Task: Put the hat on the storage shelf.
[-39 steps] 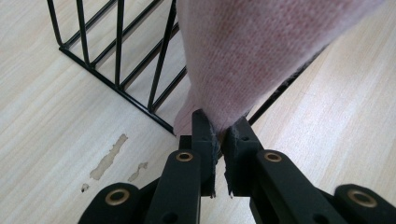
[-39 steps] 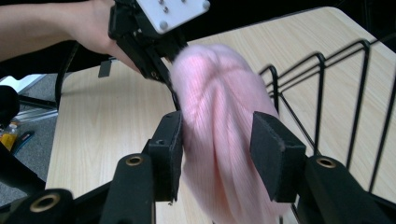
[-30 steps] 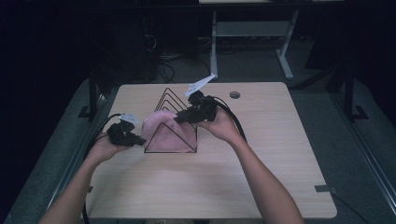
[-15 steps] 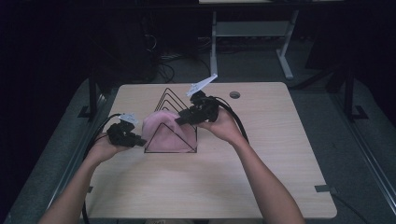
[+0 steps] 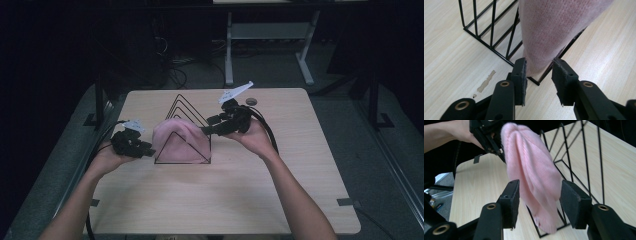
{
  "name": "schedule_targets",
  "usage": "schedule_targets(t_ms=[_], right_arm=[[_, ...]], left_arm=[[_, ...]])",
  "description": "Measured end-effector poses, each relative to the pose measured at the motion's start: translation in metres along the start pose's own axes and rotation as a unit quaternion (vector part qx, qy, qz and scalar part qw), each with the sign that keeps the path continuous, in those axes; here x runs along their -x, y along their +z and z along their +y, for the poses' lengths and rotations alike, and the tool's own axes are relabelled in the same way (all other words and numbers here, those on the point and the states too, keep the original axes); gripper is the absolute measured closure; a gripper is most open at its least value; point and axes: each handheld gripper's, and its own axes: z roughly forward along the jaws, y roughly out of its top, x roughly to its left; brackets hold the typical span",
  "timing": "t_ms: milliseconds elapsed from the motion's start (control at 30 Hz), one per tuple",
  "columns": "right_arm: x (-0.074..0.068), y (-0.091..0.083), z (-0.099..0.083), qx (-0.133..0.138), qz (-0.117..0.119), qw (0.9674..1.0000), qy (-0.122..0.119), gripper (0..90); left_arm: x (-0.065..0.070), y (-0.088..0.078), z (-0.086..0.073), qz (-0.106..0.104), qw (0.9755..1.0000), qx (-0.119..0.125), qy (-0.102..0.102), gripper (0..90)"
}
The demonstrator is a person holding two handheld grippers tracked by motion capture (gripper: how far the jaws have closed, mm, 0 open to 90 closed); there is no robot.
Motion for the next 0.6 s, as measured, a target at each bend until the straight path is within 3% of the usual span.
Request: schedule_targets(t_ms=[400,600], right_arm=[[0.015,-0.036,-0.042,0.024,-0.049,0.9978,0.039,37.1],[0.021,-0.05,-0.056,0.031,-0.067,0.9957,0.056,34.4]], left_arm=[[0.003,-0.004,-0.004,0.006,0.9999,0.009,-0.008,54.6],[0.003,-0.001,-0.006,0.003,0.9995,0.015,-0.027,46.6]])
